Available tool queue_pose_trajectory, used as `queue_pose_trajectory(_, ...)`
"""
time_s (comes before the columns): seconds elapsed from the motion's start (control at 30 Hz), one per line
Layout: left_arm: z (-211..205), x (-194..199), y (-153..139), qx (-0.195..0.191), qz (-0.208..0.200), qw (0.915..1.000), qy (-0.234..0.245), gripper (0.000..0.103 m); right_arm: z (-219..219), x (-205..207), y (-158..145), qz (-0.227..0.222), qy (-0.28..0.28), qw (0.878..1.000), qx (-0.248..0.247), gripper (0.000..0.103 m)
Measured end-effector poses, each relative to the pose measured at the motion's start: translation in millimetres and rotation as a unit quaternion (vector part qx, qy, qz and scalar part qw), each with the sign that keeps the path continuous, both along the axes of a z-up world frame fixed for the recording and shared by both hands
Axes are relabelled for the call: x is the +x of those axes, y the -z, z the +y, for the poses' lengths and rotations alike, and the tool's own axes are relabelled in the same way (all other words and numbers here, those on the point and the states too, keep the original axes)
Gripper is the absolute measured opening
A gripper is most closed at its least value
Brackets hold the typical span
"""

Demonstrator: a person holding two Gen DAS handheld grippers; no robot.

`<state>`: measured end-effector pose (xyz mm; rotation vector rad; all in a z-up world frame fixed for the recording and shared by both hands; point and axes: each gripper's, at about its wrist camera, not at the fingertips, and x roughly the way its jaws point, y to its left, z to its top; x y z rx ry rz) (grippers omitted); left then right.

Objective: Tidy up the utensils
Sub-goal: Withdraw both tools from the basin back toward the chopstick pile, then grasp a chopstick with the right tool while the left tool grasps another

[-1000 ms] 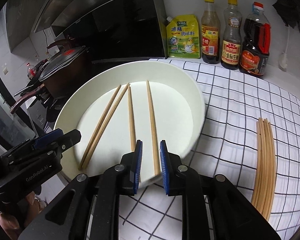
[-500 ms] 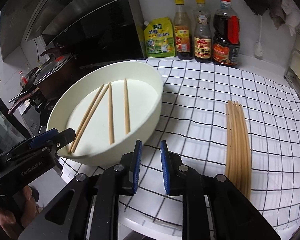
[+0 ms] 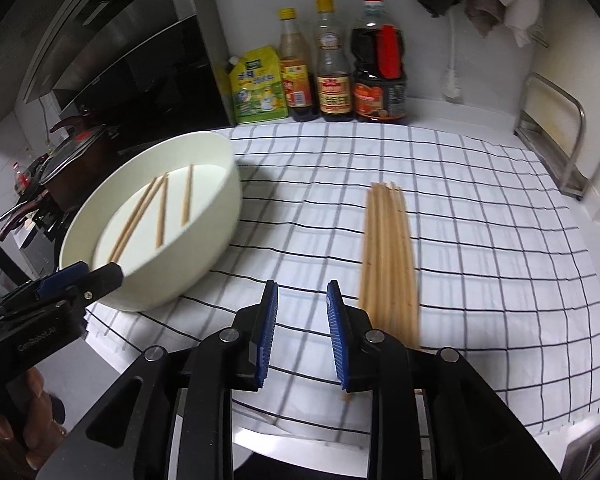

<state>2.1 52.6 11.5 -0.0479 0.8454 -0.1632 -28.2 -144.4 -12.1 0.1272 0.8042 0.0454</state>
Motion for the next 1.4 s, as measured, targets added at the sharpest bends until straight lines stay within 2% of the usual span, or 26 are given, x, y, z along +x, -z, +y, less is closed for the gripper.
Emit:
queue_pose_trajectory(0.43,-66,1,18,0.000,0.014,0.9985,0.053,0.067,-62,-4,33,0.029,0.048,0.998,-0.020,0.025)
queue_pose_trajectory(0.67,-89,11,31,0.005,0.021,0.9977,0.064,0.074,-74,14,46,0.042,0.044,0.998,-0.028,0.033)
queue_pose_trajectory(0.83,-97,21,40,0.010,0.031,0.9974,0.064,0.074,-76,30,54,0.051,0.036,0.997,-0.036,0.038)
queue_pose_trajectory(1.4,-106,35,55,0.011,0.046,0.9965,0.069,0.074,-73,59,64,0.066,0.025,0.994,-0.079,0.038)
